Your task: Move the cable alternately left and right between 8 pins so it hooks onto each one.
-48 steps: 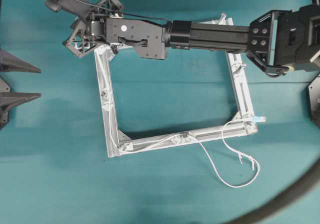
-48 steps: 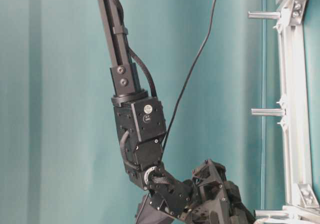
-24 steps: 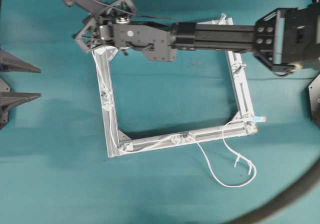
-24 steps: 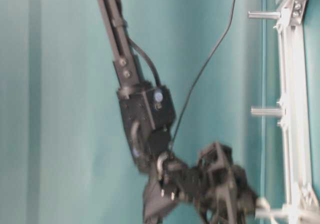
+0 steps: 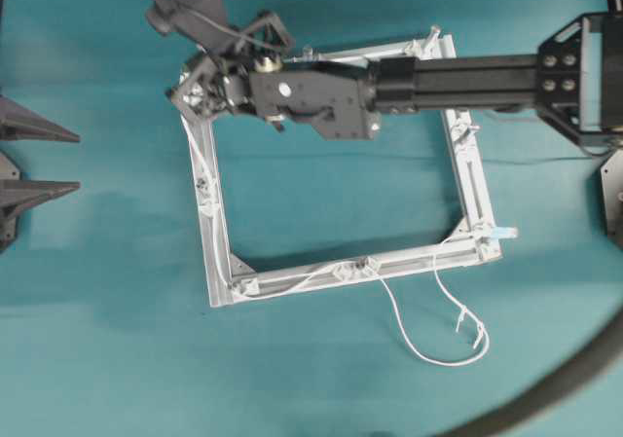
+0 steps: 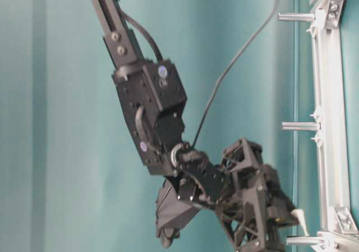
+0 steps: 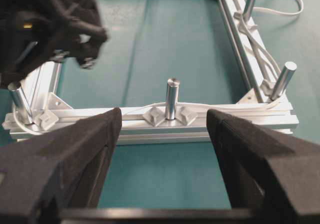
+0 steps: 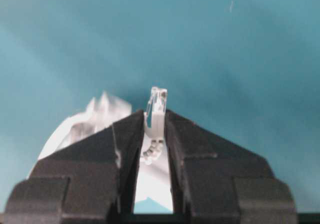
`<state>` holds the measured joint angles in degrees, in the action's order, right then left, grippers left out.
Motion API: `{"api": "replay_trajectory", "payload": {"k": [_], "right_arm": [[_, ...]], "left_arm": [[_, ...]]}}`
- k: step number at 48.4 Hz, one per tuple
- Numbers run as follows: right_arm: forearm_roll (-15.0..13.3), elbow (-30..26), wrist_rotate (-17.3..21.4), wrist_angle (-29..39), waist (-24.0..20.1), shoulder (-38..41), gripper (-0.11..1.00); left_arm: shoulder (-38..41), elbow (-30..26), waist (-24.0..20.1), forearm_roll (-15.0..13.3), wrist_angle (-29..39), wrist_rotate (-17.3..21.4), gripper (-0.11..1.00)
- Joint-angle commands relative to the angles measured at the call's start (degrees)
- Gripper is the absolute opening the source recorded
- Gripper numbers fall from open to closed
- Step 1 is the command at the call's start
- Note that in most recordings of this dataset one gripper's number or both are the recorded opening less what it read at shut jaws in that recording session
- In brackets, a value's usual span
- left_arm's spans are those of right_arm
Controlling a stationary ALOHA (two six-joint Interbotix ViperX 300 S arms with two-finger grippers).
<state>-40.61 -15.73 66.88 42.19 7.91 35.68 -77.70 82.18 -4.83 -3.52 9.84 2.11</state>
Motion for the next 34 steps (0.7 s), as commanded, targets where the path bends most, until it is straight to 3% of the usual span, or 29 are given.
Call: {"api": "replay_trajectory", "payload": {"k": [1, 10, 19, 24, 34], "right_arm": [[-1.1, 3.0, 2.1, -0.7, -1.7, -5.3, 0.16], [-4.2, 10.9, 8.8, -2.6, -2.8, -10.2, 0.16], [-4.6, 15.3, 9.1, -4.9, -4.1, -13.3, 0.16], [-4.7, 17.1, 7.3, -10.9, -4.9, -14.3, 0.16], [-4.7, 18.7, -1.5, -24.0, -5.1, -14.6, 0.16]], "left_arm": [[0.4, -0.8, -0.3, 0.3, -0.3, 0.1, 0.73], [0.4, -0.9, -0.3, 0.3, -0.4, 0.1, 0.73], [0.4, -0.9, -0.3, 0.3, -0.4, 0.1, 0.73], [0.4, -0.8, -0.2, 0.3, -0.3, 0.1, 0.73], [0.4, -0.8, -0.3, 0.3, -0.4, 0.2, 0.73]]}}
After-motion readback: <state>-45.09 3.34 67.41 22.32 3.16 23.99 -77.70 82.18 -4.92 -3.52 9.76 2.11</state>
